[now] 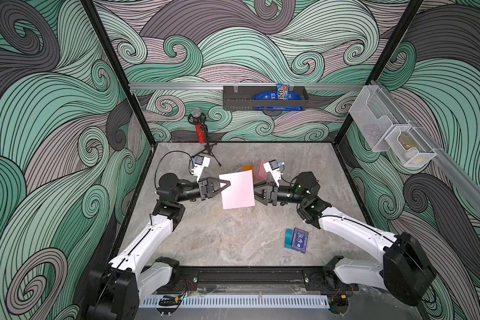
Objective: Fold the square paper along the opposite sides
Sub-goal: Fold the paper.
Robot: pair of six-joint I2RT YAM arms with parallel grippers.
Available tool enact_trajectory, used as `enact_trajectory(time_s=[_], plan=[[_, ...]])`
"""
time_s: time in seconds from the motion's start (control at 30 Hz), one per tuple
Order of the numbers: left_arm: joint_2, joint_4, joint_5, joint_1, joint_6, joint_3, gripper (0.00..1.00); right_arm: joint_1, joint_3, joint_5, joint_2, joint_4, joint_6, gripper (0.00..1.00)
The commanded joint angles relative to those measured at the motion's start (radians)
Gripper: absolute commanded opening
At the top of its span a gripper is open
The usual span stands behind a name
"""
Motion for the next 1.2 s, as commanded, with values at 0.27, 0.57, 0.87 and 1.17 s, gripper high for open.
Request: enact_trajectory(time_s=[0.27, 0.57, 0.87, 1.17], plan=[[-0.019, -0.039, -0.017, -0.009, 0.071, 0.009, 0.0, 0.007, 0.025, 0.0, -0.053, 0.0, -0.029, 0.65], [-0.018, -0.04, -0.018, -0.011, 0.07, 0.011, 0.0, 0.053, 0.005, 0.015, -0.041, 0.087, -0.001, 0.7], [-0.013, -0.008, -0.007, -0.013, 0.033, 0.016, 0.0, 0.132, 0.053, 0.019, 0.057, 0.101, -0.019, 0.71], [-0.013, 0.001, -0.004, -0.014, 0.021, 0.016, 0.0, 0.156, 0.089, 0.014, 0.124, 0.14, -0.026, 0.73]])
